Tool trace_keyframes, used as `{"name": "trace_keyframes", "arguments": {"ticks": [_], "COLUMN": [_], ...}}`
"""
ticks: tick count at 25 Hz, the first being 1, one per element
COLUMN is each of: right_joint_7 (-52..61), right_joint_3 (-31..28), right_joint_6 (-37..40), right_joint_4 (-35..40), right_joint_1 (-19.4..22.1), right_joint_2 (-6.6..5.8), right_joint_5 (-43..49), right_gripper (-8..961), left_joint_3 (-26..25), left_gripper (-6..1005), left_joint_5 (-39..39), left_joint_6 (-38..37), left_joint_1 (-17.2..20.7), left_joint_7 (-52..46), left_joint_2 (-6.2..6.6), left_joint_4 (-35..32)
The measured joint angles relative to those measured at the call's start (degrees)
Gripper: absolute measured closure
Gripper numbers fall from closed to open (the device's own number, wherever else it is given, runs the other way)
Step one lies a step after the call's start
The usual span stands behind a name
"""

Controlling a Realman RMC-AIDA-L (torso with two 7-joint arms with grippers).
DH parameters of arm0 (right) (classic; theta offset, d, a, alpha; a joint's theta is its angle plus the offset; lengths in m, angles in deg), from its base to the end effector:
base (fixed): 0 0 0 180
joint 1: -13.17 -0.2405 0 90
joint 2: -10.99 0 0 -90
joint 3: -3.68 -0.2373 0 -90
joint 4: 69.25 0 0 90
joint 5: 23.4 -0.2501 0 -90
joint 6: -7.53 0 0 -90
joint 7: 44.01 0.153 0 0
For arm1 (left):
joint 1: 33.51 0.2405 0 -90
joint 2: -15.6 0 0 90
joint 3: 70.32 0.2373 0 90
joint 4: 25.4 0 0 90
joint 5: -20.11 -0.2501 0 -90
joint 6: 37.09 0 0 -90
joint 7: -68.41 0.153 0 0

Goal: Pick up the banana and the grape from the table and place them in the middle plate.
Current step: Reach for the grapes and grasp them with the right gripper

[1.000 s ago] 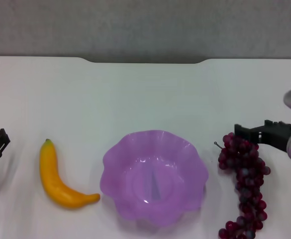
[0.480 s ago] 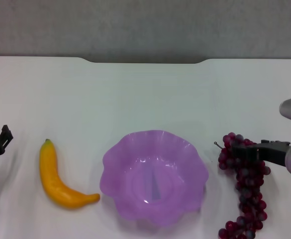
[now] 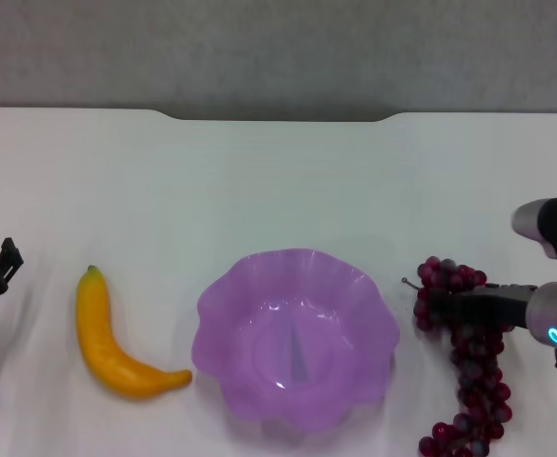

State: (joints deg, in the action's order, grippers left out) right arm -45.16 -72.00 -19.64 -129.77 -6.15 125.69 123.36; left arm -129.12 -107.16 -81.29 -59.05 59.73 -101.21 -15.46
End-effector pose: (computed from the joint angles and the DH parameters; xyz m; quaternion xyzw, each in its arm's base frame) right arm 0.2700 0.4003 -0.0621 -0.7831 0.4731 0.0263 0.4029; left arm -0.4052 0.3616 -0.0147 -0.6319 -0.3956 -0.1893 0.6391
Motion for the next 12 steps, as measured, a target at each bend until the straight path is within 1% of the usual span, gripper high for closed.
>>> {"name": "trace_keyframes", "arguments": {"ticks": [7,12], "right_joint_7": [-0.5,-0.3], "right_joint_3": [2.6,2.9], "right_joint_6": [1.9,2.4], "right_joint_4": [4.3,6.8], "right_joint_1": [-2.4,-3.4], "right_joint_2": [0.11,0.2], "right_joint_5": [-0.6,-0.9], "right_gripper": [77,78], "left_joint_3": [0.0,0.0], "left_gripper": [109,108], "left_joint_5": [0.0,-0.1], "left_joint_6": [0.0,0.0], "left_joint_1": [-0.7,-0.7], "left_joint_7": [0.0,-0.1], "left_joint_2": [-0.08,-0.09], "left_joint_4": [0.1,0.1]}}
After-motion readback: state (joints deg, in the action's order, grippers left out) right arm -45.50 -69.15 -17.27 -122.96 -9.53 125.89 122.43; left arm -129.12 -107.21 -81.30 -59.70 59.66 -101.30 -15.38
